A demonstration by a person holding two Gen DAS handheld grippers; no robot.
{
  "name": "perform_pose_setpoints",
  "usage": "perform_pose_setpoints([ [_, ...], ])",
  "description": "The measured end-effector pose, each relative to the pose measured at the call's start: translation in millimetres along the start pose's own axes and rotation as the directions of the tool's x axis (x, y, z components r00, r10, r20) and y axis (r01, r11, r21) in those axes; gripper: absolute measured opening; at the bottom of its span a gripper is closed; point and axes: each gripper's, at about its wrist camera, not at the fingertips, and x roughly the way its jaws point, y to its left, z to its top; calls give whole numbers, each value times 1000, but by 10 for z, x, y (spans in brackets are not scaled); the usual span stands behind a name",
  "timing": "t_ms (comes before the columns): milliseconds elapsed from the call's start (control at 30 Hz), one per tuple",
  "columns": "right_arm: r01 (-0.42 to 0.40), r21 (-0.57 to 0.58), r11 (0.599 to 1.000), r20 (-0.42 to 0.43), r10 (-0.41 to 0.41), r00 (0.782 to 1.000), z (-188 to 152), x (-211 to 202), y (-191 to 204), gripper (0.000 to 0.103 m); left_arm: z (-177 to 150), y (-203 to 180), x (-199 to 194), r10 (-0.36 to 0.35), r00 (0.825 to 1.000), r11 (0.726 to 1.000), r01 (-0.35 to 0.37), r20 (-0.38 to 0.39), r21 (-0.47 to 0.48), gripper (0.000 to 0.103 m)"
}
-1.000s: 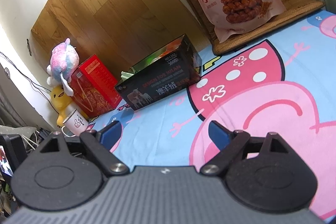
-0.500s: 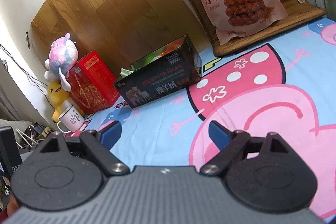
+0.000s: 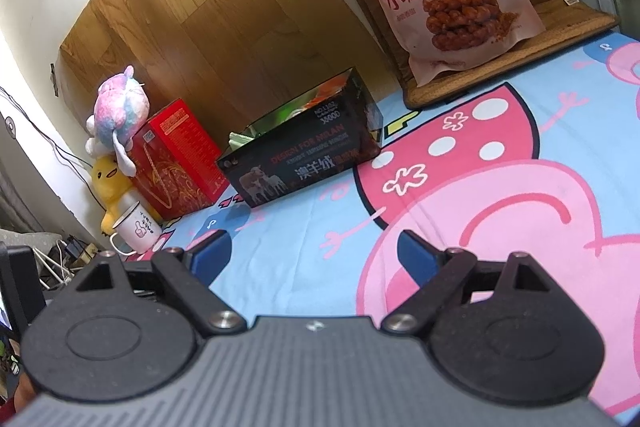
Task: Organize snacks
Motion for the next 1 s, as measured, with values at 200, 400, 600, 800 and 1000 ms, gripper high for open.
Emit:
perform_pose_setpoints([
  [200,-1,2,1000,-4,1,1000,-4,2,-13,92,-1,46,70,2,999,999,-3,-41,-34,103],
  [400,-1,5,1000,-12,1,1000,-13,26,-21,92,-17,43,100,14,999,999,-16,-52,-28,103],
  [600,-2,4,1000,-17,2,1000,-11,41,-21,92,-20,28,138,21,998,1000,-22,-60,-17,103],
  [800,-3,9,1000,-21,3,1000,-12,57,-42,92,-16,29,144,49,998,999,-49,-50,-5,103],
  [1000,-7,17,1000,-26,7,1000,-11,69,-67,92,-4,17,167,56,997,998,-56,-50,6,103],
])
